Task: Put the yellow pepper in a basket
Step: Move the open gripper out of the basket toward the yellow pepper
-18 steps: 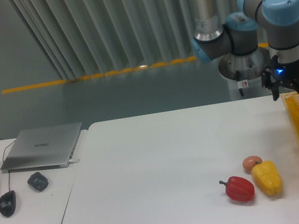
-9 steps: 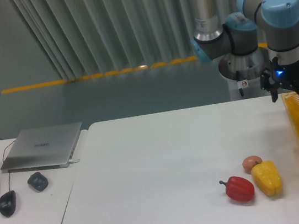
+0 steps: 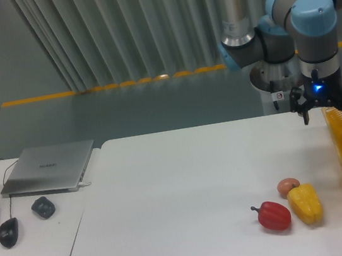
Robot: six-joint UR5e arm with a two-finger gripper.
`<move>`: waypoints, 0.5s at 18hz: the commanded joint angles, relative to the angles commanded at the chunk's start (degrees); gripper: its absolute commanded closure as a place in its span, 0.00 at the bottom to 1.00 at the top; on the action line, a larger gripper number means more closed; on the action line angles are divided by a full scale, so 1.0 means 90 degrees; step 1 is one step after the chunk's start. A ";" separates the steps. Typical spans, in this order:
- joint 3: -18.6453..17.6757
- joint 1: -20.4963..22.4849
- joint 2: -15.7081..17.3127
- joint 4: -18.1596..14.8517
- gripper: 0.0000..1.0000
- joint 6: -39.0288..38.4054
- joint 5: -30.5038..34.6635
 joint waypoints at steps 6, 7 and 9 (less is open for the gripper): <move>0.0000 -0.0176 -0.0321 0.0059 0.00 -0.1583 -0.0010; 0.0000 -0.0263 -0.0400 0.0068 0.00 -0.1681 0.0000; 0.0126 -0.0439 -0.0634 0.0262 0.00 -0.1944 0.0010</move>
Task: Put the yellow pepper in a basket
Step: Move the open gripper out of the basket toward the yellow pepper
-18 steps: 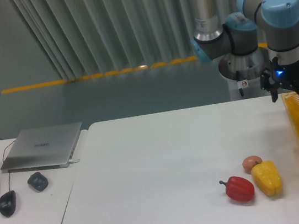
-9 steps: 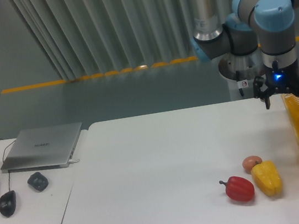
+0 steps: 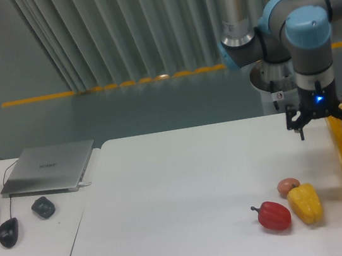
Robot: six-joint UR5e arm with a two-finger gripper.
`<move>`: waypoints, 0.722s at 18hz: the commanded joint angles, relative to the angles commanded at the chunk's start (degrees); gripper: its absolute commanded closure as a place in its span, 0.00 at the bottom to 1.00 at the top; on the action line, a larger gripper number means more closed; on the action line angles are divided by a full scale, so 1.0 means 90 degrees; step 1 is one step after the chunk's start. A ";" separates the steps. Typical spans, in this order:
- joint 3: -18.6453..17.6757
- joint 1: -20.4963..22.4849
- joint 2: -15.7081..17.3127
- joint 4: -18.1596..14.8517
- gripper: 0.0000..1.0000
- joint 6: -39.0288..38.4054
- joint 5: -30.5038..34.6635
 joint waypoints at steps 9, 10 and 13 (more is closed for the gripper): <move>0.0137 -0.0294 -0.0558 0.0158 0.00 -0.0802 0.0000; 0.0137 -0.0294 -0.0567 0.0167 0.00 -0.0880 -0.0010; 0.0167 -0.0313 -0.0606 0.0167 0.00 -0.1260 -0.0078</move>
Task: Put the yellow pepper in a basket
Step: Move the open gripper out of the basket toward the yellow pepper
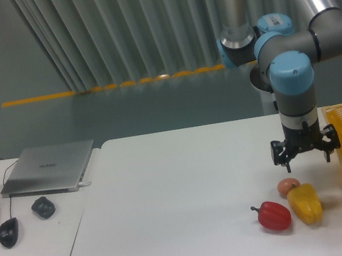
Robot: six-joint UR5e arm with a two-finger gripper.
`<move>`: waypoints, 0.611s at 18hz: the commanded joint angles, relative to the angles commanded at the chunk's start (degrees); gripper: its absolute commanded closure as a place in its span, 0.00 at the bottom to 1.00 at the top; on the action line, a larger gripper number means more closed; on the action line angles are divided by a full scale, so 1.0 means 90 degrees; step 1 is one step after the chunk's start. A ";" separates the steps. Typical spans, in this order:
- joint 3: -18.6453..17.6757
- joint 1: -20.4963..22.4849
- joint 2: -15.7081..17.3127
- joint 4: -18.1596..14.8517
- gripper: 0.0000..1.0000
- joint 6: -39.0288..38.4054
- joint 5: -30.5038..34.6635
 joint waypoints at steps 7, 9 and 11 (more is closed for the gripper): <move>0.0195 -0.0166 -0.0322 0.0000 0.00 -0.0362 -0.0196; 0.0225 -0.0166 -0.0371 0.0010 0.00 -0.0392 -0.0205; 0.0234 -0.0166 -0.0400 0.0039 0.00 -0.0411 -0.0215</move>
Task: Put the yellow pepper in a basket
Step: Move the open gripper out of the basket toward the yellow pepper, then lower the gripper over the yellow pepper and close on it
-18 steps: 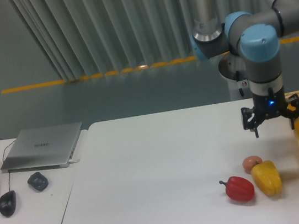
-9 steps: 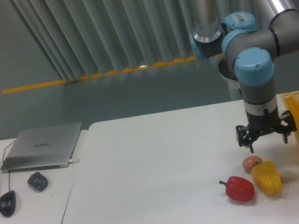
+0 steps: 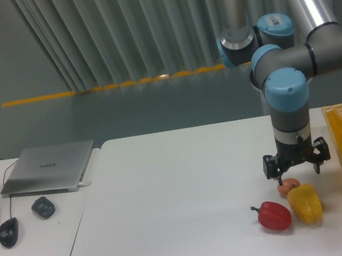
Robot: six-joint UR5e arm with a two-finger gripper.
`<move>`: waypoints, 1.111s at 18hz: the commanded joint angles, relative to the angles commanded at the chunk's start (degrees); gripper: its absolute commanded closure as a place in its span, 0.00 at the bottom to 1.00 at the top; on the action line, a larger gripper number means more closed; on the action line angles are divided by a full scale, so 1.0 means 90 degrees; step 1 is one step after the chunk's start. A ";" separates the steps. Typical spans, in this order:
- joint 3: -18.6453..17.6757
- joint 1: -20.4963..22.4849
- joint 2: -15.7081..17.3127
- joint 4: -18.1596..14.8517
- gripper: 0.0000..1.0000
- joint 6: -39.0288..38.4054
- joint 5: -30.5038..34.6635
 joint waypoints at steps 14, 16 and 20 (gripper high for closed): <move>0.0107 -0.0020 -0.0322 0.0195 0.00 -0.0088 0.0039; 0.0107 0.0000 -0.0313 0.0205 0.00 -0.0078 0.0049; 0.0107 0.0010 -0.0313 0.0244 0.00 -0.0078 0.0068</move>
